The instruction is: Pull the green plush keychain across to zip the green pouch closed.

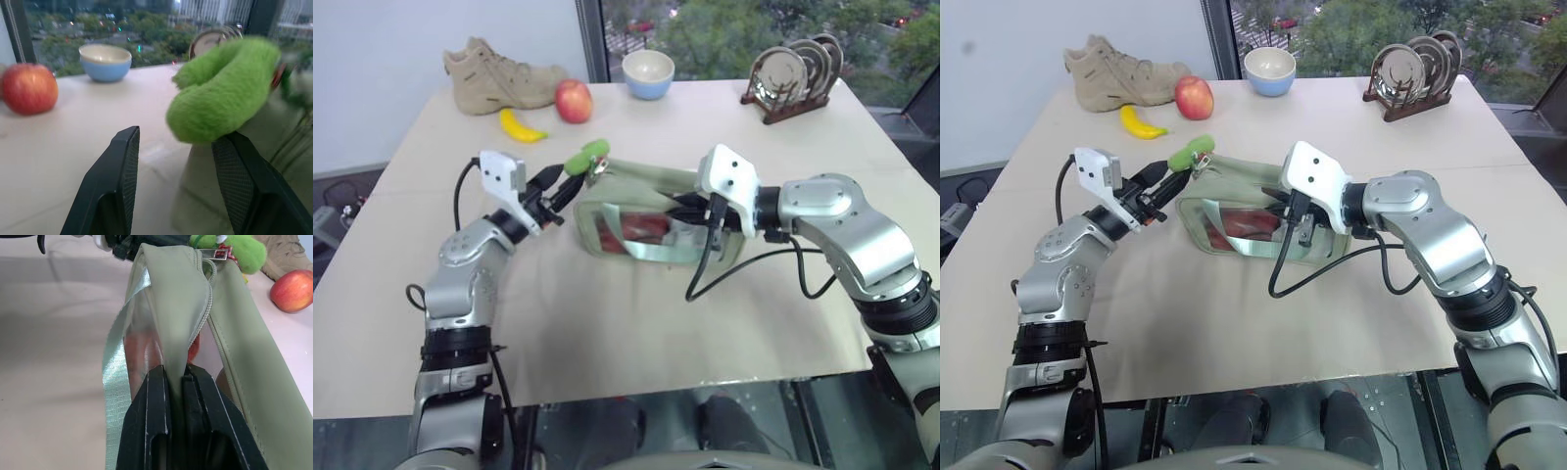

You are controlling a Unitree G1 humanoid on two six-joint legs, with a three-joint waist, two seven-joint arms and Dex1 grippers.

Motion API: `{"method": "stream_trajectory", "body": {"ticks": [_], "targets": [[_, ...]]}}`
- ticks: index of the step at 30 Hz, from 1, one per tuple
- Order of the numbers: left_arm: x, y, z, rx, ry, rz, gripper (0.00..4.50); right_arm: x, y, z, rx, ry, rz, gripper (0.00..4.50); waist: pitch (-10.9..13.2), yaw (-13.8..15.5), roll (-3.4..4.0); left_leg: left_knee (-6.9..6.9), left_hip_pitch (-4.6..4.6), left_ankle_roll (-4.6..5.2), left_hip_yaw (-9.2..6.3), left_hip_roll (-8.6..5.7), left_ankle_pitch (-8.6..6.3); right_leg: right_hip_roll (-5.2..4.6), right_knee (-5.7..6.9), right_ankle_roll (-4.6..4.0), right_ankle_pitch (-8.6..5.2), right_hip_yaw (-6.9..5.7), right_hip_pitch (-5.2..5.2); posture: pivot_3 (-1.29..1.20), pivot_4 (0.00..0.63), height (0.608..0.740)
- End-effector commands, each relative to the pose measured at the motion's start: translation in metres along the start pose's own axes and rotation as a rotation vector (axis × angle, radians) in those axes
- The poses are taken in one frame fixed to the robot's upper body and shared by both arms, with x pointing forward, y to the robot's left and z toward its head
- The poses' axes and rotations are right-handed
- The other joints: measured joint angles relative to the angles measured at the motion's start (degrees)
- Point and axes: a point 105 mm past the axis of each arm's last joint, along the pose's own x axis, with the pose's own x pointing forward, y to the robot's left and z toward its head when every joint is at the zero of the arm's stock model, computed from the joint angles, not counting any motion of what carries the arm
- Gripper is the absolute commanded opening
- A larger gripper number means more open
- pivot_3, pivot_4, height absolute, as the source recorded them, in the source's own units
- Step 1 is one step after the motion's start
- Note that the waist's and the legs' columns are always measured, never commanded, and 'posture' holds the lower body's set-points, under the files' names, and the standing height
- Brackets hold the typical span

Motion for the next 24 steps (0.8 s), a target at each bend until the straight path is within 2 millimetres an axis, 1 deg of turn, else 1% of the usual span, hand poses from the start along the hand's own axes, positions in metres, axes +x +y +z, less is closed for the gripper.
{"method": "stream_trajectory", "body": {"ticks": [1, 5, 7, 8, 10, 12, 13, 17, 21, 22, 24], "targets": [[0.008, -0.004, 0.039, 0.074, -0.136, 0.005, 2.35, -0.003, 0.002, 0.013, -0.040, -0.038, 0.000, 0.00, 0.0, 0.0, -0.01, 0.00, 0.00, 0.00, -0.01, 0.00, 0.00, 0.00, 0.00, 0.00, 0.00, 0.00, 0.00, 0.00, 0.150, 0.740], [0.022, -0.013, 0.051, 0.111, -0.181, -0.034, 2.35, -0.002, 0.002, 0.013, -0.040, -0.039, 0.001, 0.00, 0.0, 0.0, -0.01, 0.01, 0.00, 0.00, 0.01, -0.02, 0.00, -0.01, 0.00, 0.00, 0.00, 0.00, 0.01, 0.00, 0.150, 0.740], [0.027, -0.032, 0.054, 0.125, -0.185, -0.140, 2.35, -0.001, 0.002, 0.013, -0.038, -0.039, 0.001, 0.00, 0.0, -0.1, -0.01, 0.00, -0.01, 0.00, 0.02, -0.01, 0.00, -0.02, 0.00, 0.00, 0.00, 0.01, 0.01, 0.00, 0.150, 0.740], [0.027, -0.037, 0.054, 0.130, -0.184, -0.171, 2.35, -0.001, 0.002, 0.013, -0.038, -0.039, 0.001, 0.00, 0.0, -0.1, -0.01, 0.00, -0.01, 0.00, 0.02, -0.02, 0.00, -0.03, 0.01, 0.00, 0.00, 0.01, 0.01, 0.00, 0.150, 0.740], [0.025, -0.037, 0.052, 0.122, -0.173, -0.178, 2.35, -0.001, 0.002, 0.013, -0.037, -0.039, 0.000, 0.00, 0.0, -0.1, -0.01, -0.01, -0.03, 0.00, 0.02, -0.02, 0.00, -0.03, 0.02, 0.00, 0.00, 0.01, 0.01, 0.00, 0.150, 0.740], [0.015, -0.027, 0.045, 0.075, -0.141, -0.182, 2.35, -0.001, 0.002, 0.012, -0.034, -0.038, -0.005, 0.00, 0.0, -0.3, -0.01, -0.02, -0.01, 0.00, 0.02, -0.02, 0.00, -0.02, 0.01, 0.00, 0.00, 0.03, 0.00, 0.00, 0.150, 0.740], [0.010, -0.023, 0.042, 0.079, -0.122, -0.188, 2.35, -0.001, 0.002, 0.012, -0.033, -0.038, -0.006, 0.00, 0.0, -0.4, 0.00, -0.03, 0.01, 0.00, 0.01, -0.02, 0.00, -0.01, 0.01, 0.00, 0.00, 0.06, -0.01, 0.00, 0.150, 0.740], [-0.013, -0.012, 0.035, 0.035, -0.075, -0.247, 2.35, -0.002, 0.003, 0.012, -0.030, -0.037, -0.007, 0.00, 0.0, -0.6, 0.00, -0.05, 0.01, 0.00, -0.08, -0.02, 0.00, 0.01, -0.01, 0.00, 0.00, 0.01, -0.04, 0.00, 0.150, 0.740], [-0.041, -0.010, 0.019, -0.015, 0.038, -0.350, 2.35, -0.002, 0.003, 0.012, -0.029, -0.036, -0.005, 0.00, 0.0, -0.8, 0.02, -0.08, 0.02, 0.00, -0.11, -0.07, 0.00, -0.02, -0.03, 0.00, 0.00, 0.03, -0.04, 0.00, 0.150, 0.740], [-0.047, -0.013, 0.013, -0.030, 0.074, -0.381, 2.35, -0.002, 0.003, 0.012, -0.029, -0.035, -0.005, 0.00, 0.0, -0.8, 0.01, -0.07, 0.01, 0.00, -0.13, -0.08, 0.00, -0.02, -0.04, 0.00, 0.00, 0.01, -0.04, 0.00, 0.150, 0.740], [-0.054, -0.017, 0.006, -0.037, 0.113, -0.417, 2.35, -0.002, 0.003, 0.011, -0.030, -0.032, -0.004, 0.00, 0.0, -0.7, 0.03, -0.07, 0.04, 0.00, -0.19, -0.11, 0.00, -0.03, -0.03, 0.00, 0.00, 0.00, -0.03, 0.00, 0.150, 0.740]]}}
